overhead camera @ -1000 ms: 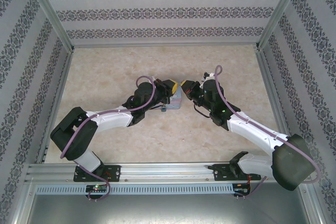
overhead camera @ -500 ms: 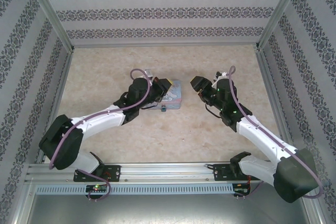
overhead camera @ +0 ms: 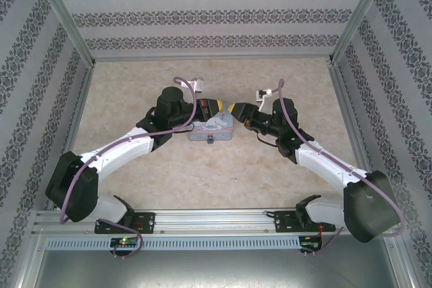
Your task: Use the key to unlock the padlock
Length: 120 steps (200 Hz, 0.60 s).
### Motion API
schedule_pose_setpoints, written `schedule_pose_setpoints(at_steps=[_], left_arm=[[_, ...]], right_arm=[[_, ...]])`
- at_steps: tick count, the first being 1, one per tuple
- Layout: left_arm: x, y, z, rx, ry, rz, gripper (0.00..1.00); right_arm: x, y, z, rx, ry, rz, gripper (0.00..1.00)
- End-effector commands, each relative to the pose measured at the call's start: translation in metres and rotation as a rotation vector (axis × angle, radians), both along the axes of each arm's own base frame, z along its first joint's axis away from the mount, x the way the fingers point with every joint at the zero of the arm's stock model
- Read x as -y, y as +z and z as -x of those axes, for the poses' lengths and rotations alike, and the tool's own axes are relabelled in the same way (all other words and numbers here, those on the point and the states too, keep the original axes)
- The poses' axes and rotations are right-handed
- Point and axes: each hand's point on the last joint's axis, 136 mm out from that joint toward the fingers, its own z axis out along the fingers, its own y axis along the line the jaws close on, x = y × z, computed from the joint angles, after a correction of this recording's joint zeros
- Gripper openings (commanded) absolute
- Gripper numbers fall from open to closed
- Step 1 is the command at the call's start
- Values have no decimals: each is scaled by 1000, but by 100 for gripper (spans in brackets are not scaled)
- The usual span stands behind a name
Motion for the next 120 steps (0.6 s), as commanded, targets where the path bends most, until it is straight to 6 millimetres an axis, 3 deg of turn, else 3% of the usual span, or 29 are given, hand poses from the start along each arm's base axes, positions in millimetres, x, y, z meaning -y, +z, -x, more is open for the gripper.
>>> schedule_pose_setpoints(at_steps=[1,79,120], left_arm=[[3,24,1,123,-45,72,0],[-3,41,-8,139,25,265,0],[-1,46,-12,130,29,325,0]], right_arm=[[-4,27,3,135,22,-57,44],[0,56,0,196,-36,-195,40],[-5,61,-4,186,-24,-238,38]])
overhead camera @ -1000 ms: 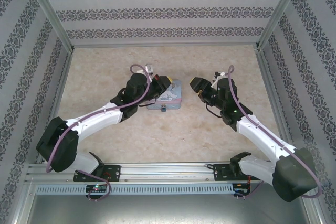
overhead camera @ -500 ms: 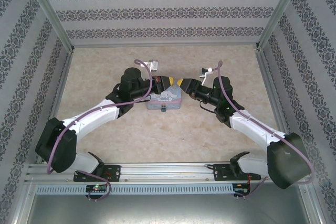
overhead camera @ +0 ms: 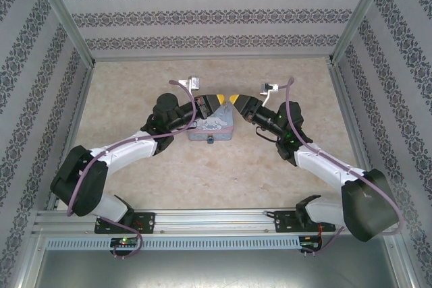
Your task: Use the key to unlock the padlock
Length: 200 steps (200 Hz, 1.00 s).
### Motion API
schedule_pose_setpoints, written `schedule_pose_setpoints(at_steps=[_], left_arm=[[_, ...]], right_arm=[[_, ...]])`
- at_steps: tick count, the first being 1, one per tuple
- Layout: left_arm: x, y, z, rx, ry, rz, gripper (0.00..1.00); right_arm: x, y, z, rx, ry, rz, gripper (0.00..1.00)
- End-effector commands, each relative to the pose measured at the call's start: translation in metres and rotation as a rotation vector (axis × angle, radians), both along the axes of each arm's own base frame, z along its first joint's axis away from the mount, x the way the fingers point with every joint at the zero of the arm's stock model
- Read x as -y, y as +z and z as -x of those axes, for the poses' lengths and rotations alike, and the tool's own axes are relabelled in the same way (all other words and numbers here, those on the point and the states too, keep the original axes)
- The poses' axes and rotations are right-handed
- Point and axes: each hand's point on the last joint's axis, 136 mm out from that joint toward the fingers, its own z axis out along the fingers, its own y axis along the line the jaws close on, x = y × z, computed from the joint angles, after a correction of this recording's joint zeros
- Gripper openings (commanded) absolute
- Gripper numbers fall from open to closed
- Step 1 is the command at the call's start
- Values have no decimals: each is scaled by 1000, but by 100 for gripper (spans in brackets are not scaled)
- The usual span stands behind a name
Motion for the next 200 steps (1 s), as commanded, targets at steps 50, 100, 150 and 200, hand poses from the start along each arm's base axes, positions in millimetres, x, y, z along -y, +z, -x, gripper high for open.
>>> schedule_pose_setpoints(at_steps=[50,100,150,200], left_arm=[[-5,22,-6,38,14,93,0],[-2,19,-8,22,5,83,0],[1,17,-10,12,-5,81,0],[3,18,-11,9,-9,88,0]], right_arm=[[-14,11,2,33,34,-54,36],[-17,7,5,37,58,-45,33],[-19,3,7,33,78,-37,29],[-21,-2,7,23,87,-32,26]])
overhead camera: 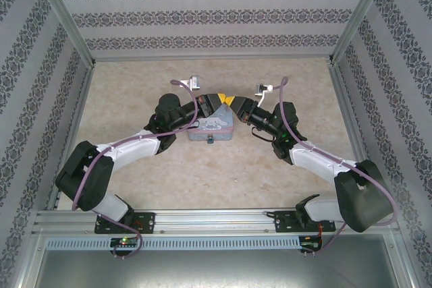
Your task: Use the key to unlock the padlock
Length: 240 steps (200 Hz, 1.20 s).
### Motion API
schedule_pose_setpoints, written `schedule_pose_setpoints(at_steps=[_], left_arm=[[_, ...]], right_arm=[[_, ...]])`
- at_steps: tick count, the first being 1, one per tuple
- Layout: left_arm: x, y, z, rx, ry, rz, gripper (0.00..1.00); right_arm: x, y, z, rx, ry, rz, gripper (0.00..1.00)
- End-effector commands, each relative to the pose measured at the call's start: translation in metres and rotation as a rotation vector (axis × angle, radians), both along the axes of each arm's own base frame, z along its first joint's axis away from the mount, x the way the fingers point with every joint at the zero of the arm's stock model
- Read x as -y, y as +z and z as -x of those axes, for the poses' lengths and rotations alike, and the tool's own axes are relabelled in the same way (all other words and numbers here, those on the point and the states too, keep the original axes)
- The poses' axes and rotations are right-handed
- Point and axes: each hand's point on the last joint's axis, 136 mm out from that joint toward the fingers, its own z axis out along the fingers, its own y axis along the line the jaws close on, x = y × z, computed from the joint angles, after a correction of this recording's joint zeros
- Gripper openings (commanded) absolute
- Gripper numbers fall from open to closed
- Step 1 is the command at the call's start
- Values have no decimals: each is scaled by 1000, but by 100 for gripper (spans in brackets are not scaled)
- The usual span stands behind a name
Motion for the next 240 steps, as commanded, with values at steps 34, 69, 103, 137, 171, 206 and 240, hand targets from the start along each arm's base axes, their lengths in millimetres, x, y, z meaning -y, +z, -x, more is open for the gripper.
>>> schedule_pose_setpoints(at_steps=[34,69,103,137,171,206,240], left_arm=[[-2,24,-6,52,3,45,0],[-2,24,-7,51,7,45,0],[-2,23,-7,48,7,44,0],[0,23,-6,47,-3,43,0],[1,21,-6,41,-12,42,0],[1,20,-6,37,-17,43,0],[2,20,-5,38,-21,43,0]], right_arm=[[-8,4,7,41,44,-10,23],[-6,-2,7,29,37,-6,20],[-5,-4,7,25,32,-4,13],[-4,-3,7,27,32,-5,8],[-4,4,6,45,35,-10,15],[-5,9,4,53,37,-15,16],[-5,12,3,57,39,-17,15]])
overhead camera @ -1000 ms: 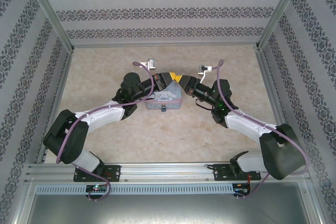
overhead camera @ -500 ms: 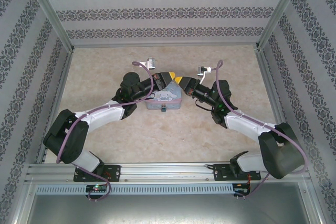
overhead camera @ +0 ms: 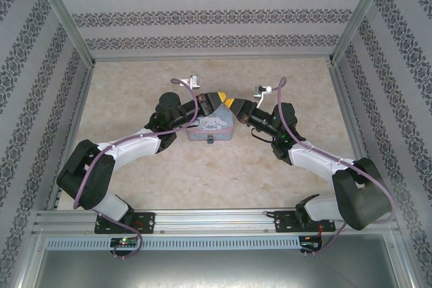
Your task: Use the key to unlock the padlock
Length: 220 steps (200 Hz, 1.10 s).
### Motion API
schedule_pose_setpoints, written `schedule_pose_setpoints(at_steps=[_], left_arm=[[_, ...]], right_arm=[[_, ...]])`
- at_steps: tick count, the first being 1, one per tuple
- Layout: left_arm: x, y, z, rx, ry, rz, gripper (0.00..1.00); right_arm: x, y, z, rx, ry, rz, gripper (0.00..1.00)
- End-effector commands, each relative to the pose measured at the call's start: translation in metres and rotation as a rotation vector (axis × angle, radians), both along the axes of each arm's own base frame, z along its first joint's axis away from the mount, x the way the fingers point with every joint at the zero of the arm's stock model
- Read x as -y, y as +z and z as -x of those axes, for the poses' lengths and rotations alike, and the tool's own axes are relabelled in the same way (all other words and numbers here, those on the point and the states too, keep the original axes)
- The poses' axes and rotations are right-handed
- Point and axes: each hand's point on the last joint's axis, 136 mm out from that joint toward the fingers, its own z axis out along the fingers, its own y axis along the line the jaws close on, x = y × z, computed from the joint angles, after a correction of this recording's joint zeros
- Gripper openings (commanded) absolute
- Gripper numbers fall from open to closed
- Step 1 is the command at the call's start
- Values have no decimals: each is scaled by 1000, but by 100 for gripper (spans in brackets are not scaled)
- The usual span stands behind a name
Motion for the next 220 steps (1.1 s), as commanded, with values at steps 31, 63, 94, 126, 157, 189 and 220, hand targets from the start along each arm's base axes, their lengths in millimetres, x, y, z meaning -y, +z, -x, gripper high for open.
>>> schedule_pose_setpoints(at_steps=[31,63,94,126,157,189,220], left_arm=[[2,18,-1,36,-25,40,0],[3,14,-1,29,-27,43,0],[4,13,-2,25,-31,44,0],[5,11,-2,21,-38,43,0],[5,9,-2,16,-39,40,0],[6,7,-2,15,-39,36,0],[6,5,-2,7,-38,32,0]], right_arm=[[-4,20,1,69,30,-21,16],[-4,21,0,68,27,-23,16],[-4,21,-1,69,27,-22,16],[-4,21,-2,68,26,-23,17],[-4,20,-2,65,27,-21,16],[0,19,-4,63,18,-22,14],[5,20,-5,66,9,-24,9]])
